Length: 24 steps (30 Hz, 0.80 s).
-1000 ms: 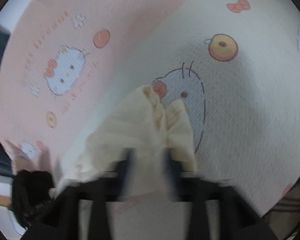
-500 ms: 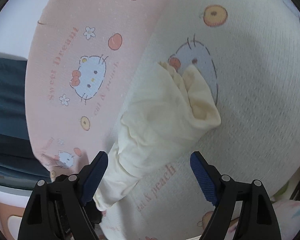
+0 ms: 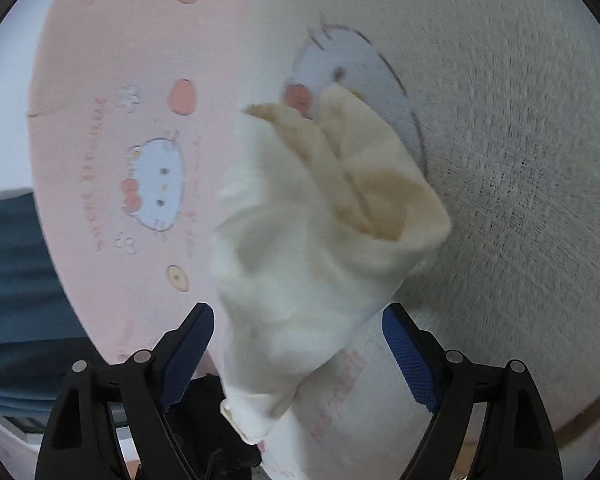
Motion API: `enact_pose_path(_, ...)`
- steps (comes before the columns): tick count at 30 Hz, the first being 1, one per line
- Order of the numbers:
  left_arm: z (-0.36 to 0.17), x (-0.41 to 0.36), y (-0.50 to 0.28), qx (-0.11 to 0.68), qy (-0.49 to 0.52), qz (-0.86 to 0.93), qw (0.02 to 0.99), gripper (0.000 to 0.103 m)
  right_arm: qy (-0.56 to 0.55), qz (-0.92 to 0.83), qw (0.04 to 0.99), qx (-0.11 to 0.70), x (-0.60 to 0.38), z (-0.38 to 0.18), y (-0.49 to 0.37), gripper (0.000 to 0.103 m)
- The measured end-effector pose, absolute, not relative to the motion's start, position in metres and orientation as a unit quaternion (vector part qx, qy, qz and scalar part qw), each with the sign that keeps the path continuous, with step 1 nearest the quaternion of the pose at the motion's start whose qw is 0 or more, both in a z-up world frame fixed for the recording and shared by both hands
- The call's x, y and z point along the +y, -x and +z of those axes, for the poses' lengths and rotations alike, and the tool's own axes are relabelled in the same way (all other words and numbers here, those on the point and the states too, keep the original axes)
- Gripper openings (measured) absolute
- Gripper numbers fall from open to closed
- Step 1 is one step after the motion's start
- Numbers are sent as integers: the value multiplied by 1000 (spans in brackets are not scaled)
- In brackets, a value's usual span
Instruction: Fold clothes
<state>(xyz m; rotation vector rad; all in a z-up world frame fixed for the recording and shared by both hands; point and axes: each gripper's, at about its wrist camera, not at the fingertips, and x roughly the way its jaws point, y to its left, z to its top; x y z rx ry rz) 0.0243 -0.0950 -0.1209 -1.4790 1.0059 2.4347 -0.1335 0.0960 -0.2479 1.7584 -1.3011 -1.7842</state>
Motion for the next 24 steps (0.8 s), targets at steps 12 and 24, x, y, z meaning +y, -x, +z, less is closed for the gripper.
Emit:
enact_pose_path(12,-159,-52,-13,342,486,791,147,61,-558,-611,188,-529,89,-266,147,98)
enact_pose_path(24,-184,-36,2,341,480,790,173,61,-567,-618,189,-510,89,-275,154,35)
